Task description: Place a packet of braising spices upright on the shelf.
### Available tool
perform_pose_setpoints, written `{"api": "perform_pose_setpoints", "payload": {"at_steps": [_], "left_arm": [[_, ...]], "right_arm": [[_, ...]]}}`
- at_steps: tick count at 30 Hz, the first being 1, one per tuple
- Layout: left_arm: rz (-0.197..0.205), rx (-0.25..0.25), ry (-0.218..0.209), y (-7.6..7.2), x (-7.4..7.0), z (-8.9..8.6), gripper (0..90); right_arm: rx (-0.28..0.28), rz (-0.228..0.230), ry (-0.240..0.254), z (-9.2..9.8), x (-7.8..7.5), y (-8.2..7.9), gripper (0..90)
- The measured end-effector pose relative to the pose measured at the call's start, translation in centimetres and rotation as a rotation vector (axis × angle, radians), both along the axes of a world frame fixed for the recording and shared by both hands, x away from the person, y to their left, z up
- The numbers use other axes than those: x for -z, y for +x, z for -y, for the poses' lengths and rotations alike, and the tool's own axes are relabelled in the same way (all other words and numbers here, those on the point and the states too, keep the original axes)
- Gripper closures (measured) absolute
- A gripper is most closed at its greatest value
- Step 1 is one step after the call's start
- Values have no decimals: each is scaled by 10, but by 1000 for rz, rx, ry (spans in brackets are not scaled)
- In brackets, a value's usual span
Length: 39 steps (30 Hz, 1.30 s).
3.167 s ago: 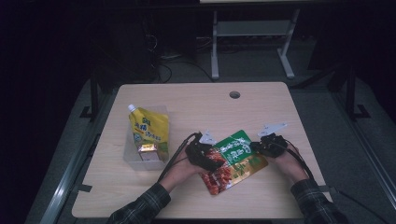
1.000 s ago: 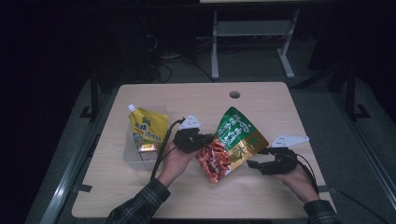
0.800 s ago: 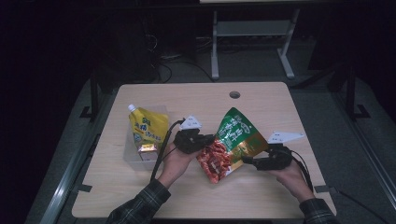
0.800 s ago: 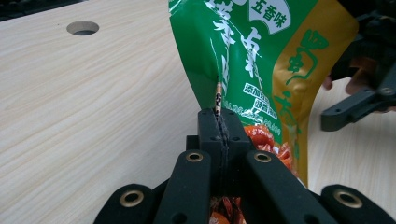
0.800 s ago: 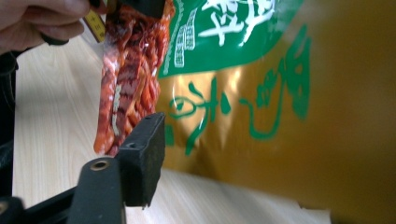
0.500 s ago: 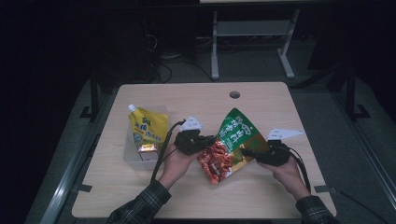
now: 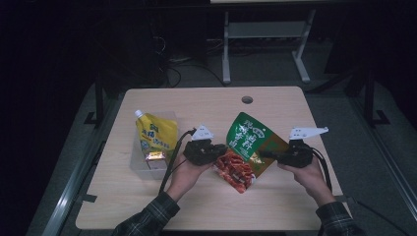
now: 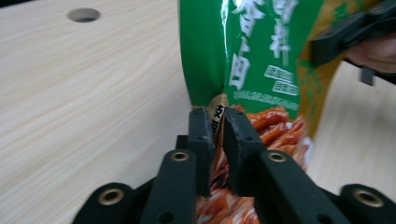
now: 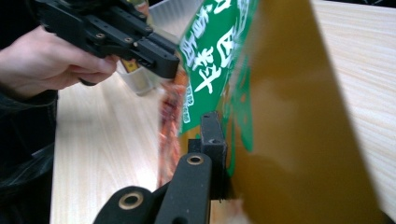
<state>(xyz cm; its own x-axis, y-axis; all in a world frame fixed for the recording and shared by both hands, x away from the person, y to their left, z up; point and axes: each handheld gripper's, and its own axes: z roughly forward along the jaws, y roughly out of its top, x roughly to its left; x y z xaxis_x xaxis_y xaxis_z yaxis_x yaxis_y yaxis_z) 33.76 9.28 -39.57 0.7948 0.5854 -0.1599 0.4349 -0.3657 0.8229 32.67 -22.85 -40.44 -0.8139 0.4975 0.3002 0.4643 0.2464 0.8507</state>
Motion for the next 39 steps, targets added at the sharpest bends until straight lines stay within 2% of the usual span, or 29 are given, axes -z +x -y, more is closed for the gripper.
{"api": "perform_pose_setpoints", "payload": {"at_steps": [2, 4, 7, 9, 13, 17, 25, 30, 31, 39], "left_arm": [[9, -17, 9, 0, 0, 0, 687], [2, -3, 14, -2, 1, 2, 631], [-3, 39, 30, -8, 4, 5, 557], [-21, 73, 32, -12, 6, 5, 510], [-47, 128, 34, -21, 13, 0, 414], [-48, 182, 59, -32, 19, -8, 333], [-27, 230, 97, -48, 24, -26, 225], [-17, 254, 118, -57, 28, -36, 170], [-24, 243, 100, -60, 29, -36, 162], [-38, 260, 107, -71, 34, -47, 157]], "right_arm": [[-11, 0, 32, 3, -3, 0, 899], [-12, 5, 46, 6, -7, 0, 899], [-21, 18, 53, 8, -13, 2, 899], [-24, 26, 54, 6, -17, 4, 899], [-28, 43, 26, 1, -24, 9, 899], [-26, 59, -11, -7, -32, 16, 899], [-53, 94, -83, -36, -46, 33, 899], [-80, 108, -103, -57, -54, 47, 899], [-86, 109, -104, -60, -56, 49, 899], [-142, 144, -120, -97, -74, 71, 899]]}}
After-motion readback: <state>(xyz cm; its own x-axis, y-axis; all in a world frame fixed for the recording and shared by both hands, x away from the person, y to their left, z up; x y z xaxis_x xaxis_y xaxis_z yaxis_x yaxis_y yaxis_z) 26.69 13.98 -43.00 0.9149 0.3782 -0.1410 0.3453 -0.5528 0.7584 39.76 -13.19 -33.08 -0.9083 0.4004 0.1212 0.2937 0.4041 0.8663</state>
